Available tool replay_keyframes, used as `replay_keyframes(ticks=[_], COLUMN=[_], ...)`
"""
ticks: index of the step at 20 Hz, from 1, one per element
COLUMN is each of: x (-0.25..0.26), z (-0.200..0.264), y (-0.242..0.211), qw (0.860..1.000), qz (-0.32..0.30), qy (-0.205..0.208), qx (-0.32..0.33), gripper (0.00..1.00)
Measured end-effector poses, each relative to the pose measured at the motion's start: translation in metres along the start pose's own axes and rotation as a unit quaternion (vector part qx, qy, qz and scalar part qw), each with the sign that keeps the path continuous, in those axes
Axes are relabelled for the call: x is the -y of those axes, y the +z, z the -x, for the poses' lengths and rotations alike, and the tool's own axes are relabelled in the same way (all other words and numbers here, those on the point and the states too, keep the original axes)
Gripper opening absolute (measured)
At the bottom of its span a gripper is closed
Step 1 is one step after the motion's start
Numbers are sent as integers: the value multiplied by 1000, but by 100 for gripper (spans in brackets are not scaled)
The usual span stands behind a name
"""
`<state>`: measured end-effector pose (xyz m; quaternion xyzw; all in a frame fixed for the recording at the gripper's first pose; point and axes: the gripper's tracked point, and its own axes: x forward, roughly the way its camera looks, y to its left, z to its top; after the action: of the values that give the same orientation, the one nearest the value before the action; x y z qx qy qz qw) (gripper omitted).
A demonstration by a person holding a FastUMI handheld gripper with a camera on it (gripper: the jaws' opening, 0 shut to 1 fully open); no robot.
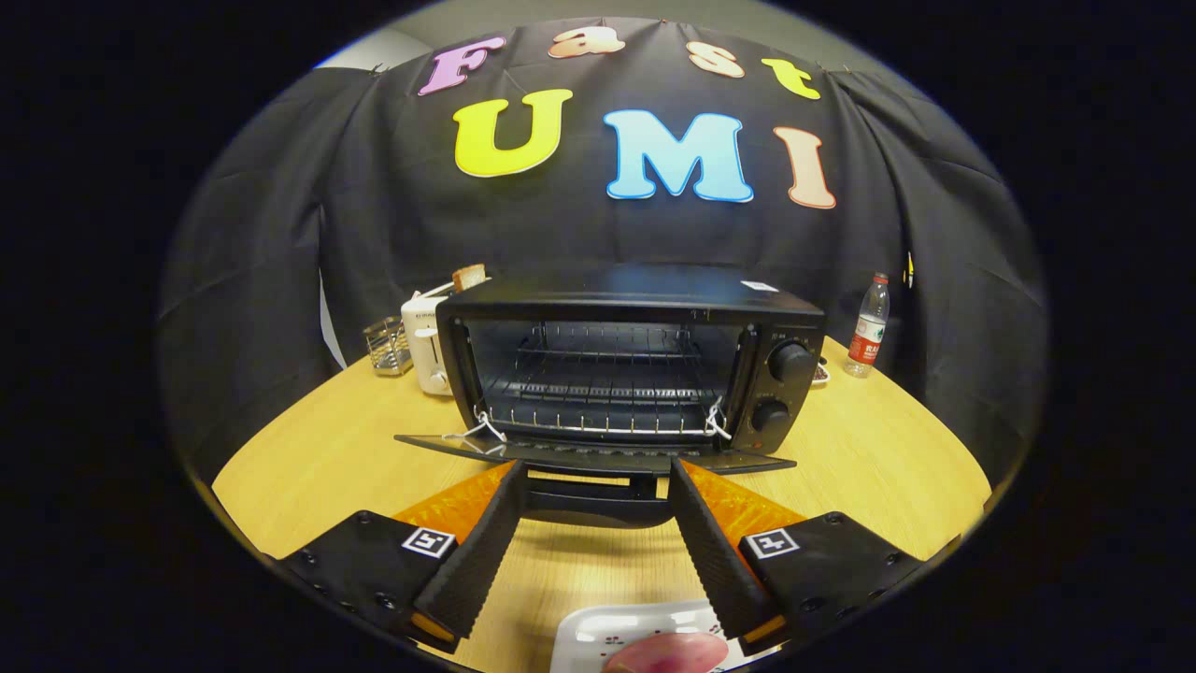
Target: Open the toaster oven, put the food inside, and close the toaster oven door.
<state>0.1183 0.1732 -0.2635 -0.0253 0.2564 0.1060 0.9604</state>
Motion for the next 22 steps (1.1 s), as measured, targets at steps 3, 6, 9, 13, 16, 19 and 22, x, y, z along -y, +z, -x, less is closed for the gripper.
replay_keyframes(ticks=[3, 6, 9, 13, 16, 19, 22], x=[-2, -1, 6, 16, 36, 52, 71], z=[5, 16, 34, 75, 98, 113, 116], y=[-28, -37, -23, -18, -14, -20, -31], qw=[999, 998, 998, 994, 990, 978, 962], qz=[0, -24, -42, -69, -84, -109, -132], qy=[0, 3, 14, 51, 80, 127, 164], qx=[-36, -51, -47, -65, -83, -126, -175], gripper=[97, 97, 97, 96, 96, 98, 98])
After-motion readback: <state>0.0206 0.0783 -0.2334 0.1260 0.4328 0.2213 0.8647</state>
